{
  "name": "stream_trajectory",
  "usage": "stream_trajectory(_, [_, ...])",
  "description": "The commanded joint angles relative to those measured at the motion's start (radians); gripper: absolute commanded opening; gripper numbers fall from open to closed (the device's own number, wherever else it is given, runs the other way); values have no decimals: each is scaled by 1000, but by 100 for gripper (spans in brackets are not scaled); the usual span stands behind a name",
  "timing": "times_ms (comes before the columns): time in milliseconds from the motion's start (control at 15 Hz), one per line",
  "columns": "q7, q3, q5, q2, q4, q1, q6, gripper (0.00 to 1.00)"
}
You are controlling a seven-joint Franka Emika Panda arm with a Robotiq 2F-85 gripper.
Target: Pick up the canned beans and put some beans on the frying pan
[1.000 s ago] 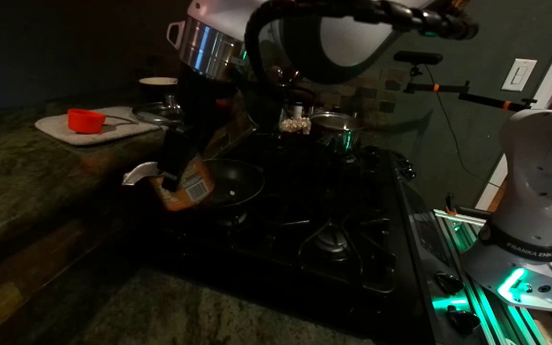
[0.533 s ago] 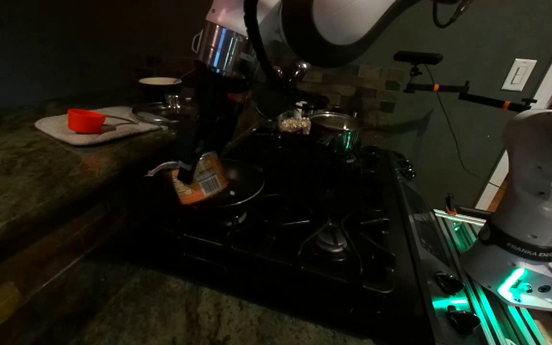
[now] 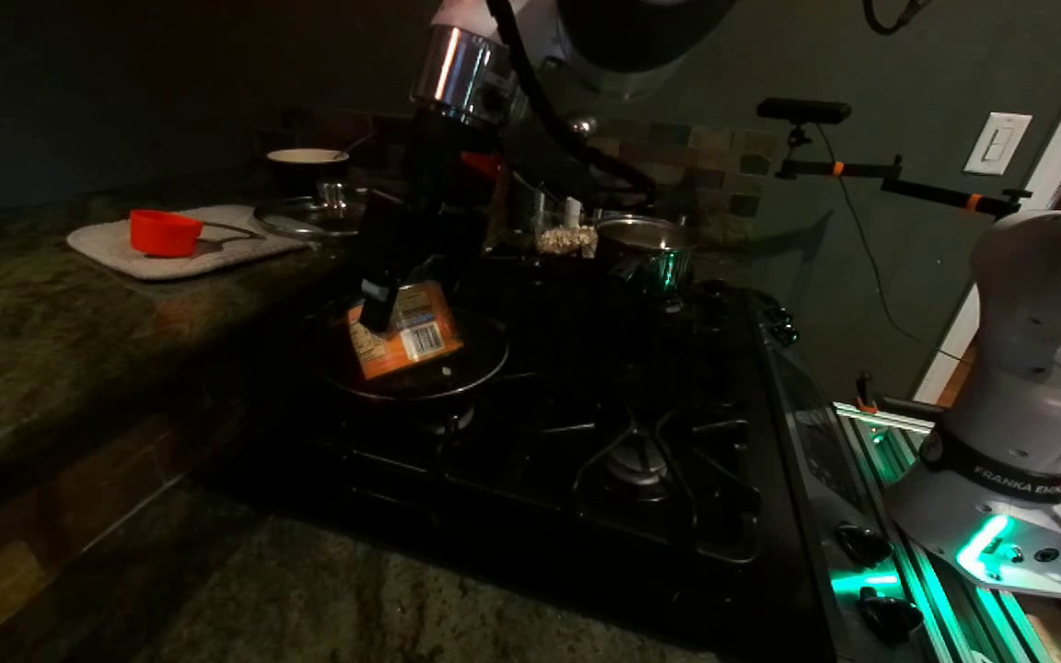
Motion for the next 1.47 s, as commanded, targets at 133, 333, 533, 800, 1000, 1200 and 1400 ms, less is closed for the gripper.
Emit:
stream_trajectory(133, [3,15,4,-5,-3,-21,-2,94])
stream_trajectory(333, [14,15,0,3,7,-21,-26,69])
stream_trajectory(533, [22,5,8,11,33,-35,-72,69])
stream_trajectory(800, [12,-3,41,21,80,-68,-186,69])
stream_trajectory(1000, [6,-8,79,35,125,-92,-286,69])
stream_trajectory(1200, [4,-9,122,52,164,-108,-364,69])
stream_trajectory(1400, [7,-10,167,74,199,-118,-420,69])
